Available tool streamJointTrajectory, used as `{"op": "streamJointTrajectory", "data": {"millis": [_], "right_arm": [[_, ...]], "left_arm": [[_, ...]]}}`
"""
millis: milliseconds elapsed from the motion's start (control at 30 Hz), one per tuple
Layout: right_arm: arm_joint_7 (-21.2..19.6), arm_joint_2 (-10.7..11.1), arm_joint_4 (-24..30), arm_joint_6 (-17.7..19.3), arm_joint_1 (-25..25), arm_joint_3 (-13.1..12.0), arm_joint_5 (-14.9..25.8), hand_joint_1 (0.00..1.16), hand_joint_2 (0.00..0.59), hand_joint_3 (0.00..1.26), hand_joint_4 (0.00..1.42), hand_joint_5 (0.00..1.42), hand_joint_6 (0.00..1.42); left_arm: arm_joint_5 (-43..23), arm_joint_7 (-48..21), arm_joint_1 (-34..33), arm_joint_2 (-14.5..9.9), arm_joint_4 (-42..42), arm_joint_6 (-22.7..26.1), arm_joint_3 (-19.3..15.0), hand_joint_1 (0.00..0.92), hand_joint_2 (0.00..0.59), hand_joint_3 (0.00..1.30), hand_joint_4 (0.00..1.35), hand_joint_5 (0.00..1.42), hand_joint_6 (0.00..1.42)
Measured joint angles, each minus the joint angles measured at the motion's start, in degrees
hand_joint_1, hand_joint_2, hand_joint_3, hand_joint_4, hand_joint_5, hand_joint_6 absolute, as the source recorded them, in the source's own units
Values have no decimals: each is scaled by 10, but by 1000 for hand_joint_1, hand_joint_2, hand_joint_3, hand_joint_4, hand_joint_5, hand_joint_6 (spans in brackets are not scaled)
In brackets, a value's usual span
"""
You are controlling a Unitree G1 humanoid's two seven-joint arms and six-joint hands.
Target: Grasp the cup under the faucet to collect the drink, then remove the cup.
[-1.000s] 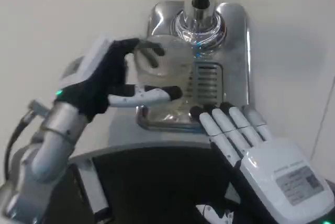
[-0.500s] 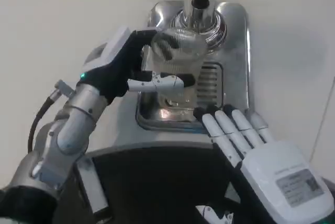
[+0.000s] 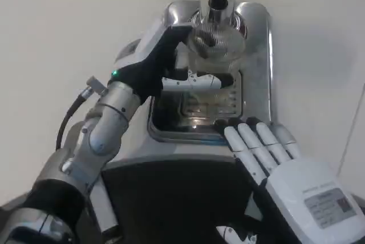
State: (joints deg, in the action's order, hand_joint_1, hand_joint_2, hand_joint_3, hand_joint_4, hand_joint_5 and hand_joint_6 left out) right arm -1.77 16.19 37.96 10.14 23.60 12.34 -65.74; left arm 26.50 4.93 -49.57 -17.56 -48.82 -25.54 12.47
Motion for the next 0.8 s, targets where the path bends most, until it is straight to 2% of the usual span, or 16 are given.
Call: {"op": "streamJointTrajectory", "data": {"millis": [133,167,200,233,300,333,367,533,800], "right_arm": [[0,0,0,0,1,0,3,449,434,0,0,0,0],[0,0,0,0,0,0,3,449,434,0,0,0,0],[0,-1,0,0,0,0,3,449,434,0,0,0,0],[0,-1,0,0,0,0,4,449,434,0,0,0,0],[-1,-1,0,0,1,0,7,449,434,0,0,0,0],[-2,-1,0,0,1,0,8,449,434,0,0,0,0],[-4,0,0,0,2,0,9,449,434,0,0,0,0],[-7,0,0,0,4,-1,10,450,434,0,0,0,0],[-7,0,-1,0,7,0,12,451,434,4,0,0,0]], "left_arm": [[12,27,-5,2,-13,0,3,712,120,960,1068,1290,1424],[13,31,-5,2,-14,0,4,701,123,914,1017,1240,1424],[15,35,-5,2,-14,0,6,646,123,648,753,1045,1176],[16,37,-5,2,-14,0,10,573,114,382,510,840,987],[20,38,-5,-1,-12,0,15,462,89,147,233,574,593],[24,38,-5,-3,-9,0,16,425,77,89,153,498,484],[26,38,-4,-5,-7,0,18,401,69,57,115,465,431],[33,36,-4,-19,9,0,22,353,57,0,20,387,358],[29,28,10,-27,35,0,20,202,13,0,0,329,294]]}}
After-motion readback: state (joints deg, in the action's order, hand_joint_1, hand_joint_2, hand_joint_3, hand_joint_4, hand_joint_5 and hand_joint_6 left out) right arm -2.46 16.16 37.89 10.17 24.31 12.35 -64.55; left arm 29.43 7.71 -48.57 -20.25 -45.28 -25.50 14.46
